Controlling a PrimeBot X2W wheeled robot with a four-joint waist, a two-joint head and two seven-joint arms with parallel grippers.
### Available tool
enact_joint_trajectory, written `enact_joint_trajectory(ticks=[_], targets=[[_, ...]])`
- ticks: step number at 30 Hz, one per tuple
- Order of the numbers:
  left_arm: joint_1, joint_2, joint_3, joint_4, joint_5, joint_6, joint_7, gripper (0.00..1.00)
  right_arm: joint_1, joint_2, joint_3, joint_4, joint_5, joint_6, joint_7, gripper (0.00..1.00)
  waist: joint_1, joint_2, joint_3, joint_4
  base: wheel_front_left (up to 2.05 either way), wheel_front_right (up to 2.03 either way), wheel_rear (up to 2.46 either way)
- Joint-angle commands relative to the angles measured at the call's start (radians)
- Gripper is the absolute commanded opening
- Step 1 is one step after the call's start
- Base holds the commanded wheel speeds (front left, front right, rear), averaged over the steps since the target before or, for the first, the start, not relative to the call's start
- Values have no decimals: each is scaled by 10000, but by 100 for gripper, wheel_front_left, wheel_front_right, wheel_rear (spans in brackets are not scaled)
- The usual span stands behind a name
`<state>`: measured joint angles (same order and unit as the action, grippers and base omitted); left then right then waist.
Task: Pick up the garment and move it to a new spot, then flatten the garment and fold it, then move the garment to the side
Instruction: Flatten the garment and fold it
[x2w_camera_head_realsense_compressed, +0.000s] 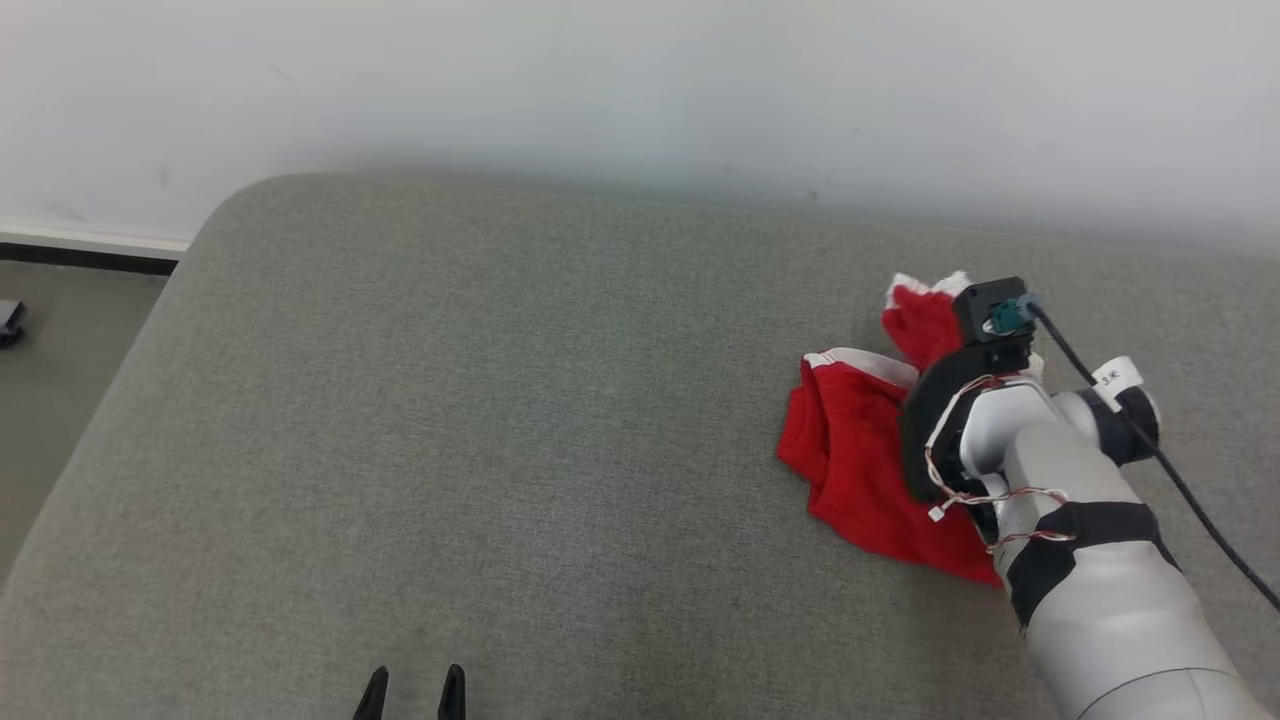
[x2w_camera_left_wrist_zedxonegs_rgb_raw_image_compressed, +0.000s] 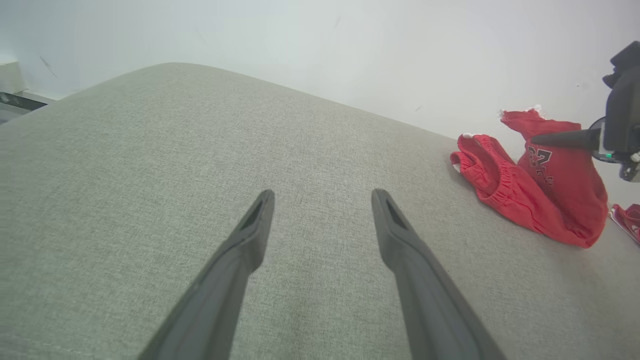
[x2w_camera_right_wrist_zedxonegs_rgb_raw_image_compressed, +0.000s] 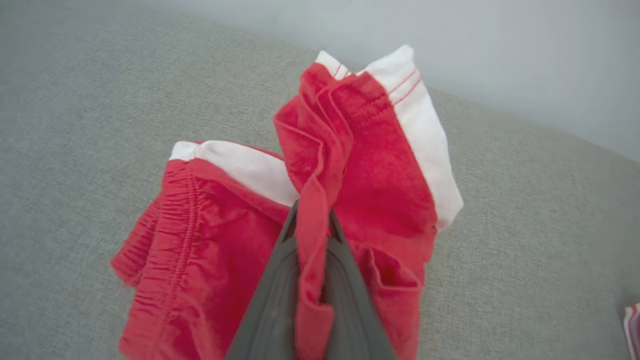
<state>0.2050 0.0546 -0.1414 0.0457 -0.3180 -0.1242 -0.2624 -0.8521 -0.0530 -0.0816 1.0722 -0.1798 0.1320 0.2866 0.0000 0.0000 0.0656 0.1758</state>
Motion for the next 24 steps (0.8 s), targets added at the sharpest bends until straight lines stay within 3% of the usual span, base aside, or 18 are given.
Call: enact_joint_trajectory(ticks=[1,7,11,12,13,14,19,24], targets=[[-6,-30,-20,7,-73,-20,-29,100,32,34,292,132,336,-33,-57,0,0,0,50,231,0,0,0],[-65,-42,-112,69,-105,-21,-29,100,295,26,2479,213,2341,-33,10,0,0,0,47,468,0,0,0],[-49,-42,-145,65,-145,29,-29,100,442,25,3172,-6,3008,-33,196,0,0,0,32,480,0,0,0],[-50,-44,-143,73,-156,38,-29,100,479,28,3347,-136,3216,-33,125,18,0,0,24,472,0,0,0],[-45,-45,-131,76,-166,49,-29,100,507,30,3441,-264,3507,-33,73,87,0,0,10,451,0,0,0],[-36,-45,-120,79,-163,62,-29,100,539,30,3547,-441,3809,-33,-21,100,0,0,-4,422,0,0,0],[18,-46,-24,32,-146,92,-29,100,529,22,4090,-1417,5203,-33,-369,100,0,0,-111,148,0,0,0],[67,-48,13,-33,-146,109,-29,100,406,-330,3550,-1771,5204,-33,-1106,100,0,0,-164,-136,0,0,0]])
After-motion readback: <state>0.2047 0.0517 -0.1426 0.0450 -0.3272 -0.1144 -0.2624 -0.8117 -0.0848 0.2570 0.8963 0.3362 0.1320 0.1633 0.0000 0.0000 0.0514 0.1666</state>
